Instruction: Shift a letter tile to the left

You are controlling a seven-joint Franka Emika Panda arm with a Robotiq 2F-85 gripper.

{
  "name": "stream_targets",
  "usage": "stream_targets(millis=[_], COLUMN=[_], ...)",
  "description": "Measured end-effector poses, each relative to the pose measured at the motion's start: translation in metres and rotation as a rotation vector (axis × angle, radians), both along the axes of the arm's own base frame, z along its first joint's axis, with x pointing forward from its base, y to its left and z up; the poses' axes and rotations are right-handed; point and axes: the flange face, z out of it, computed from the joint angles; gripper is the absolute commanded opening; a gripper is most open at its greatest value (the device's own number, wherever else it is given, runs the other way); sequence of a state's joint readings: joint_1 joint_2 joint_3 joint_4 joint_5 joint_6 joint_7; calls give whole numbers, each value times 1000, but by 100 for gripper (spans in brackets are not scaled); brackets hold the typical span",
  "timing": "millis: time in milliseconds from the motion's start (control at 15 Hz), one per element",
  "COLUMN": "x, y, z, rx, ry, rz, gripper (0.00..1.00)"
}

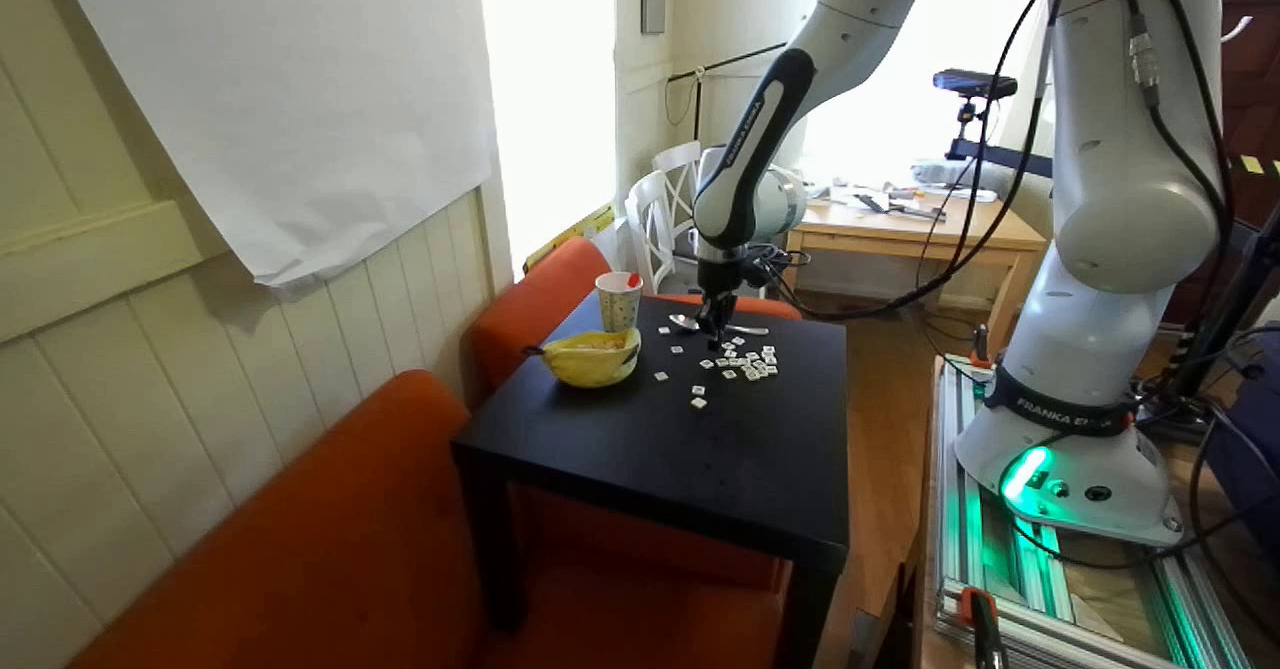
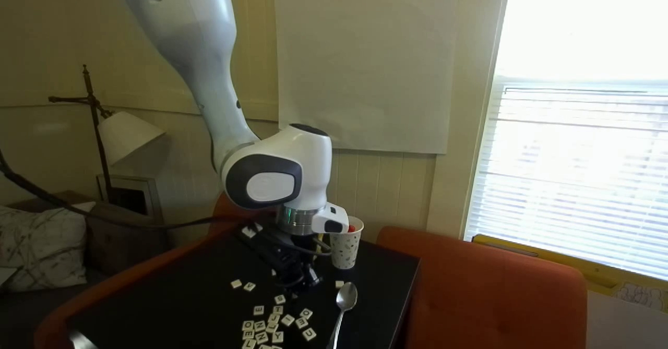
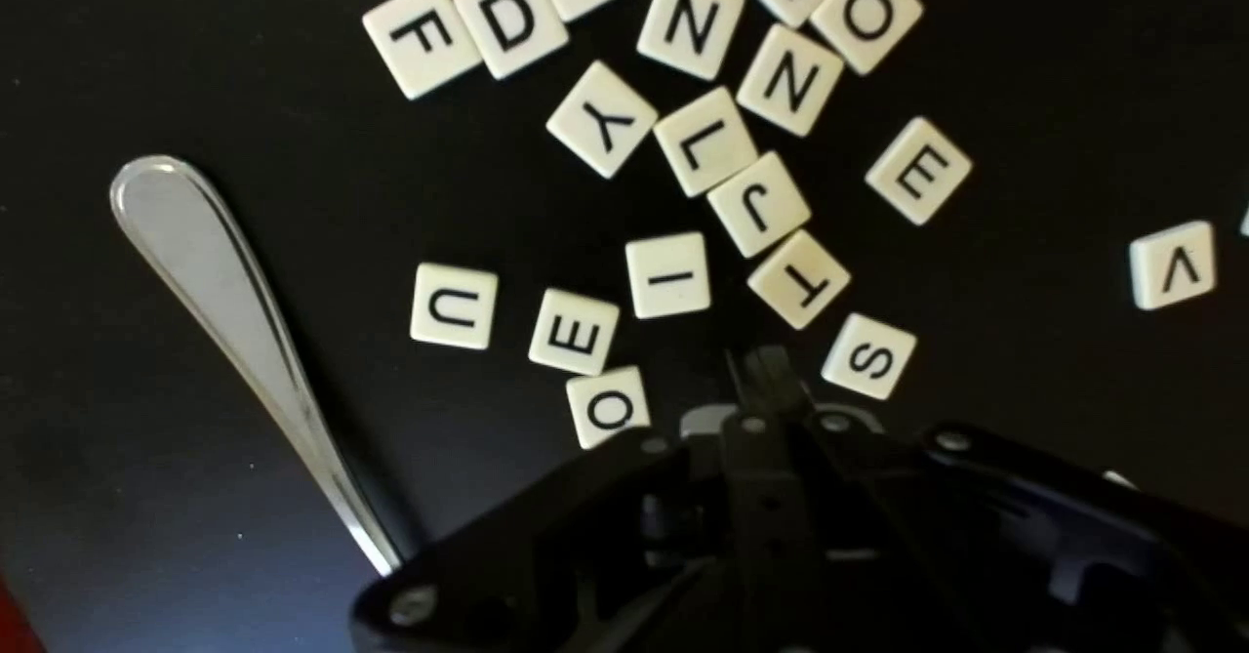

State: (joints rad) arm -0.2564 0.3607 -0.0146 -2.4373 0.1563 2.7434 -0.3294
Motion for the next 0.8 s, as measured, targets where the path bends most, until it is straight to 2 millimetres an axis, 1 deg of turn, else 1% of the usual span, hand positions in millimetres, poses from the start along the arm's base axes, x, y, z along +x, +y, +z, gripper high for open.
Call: stream_targets(millis=[267, 600, 800], x=[-7, -28, -36], y=[-5, -21, -25], z=[-1, 1, 1], rx=[3, -2, -1], ry=[21, 49, 59], rz=[-11, -50, -62], gripper=[0, 0, 0])
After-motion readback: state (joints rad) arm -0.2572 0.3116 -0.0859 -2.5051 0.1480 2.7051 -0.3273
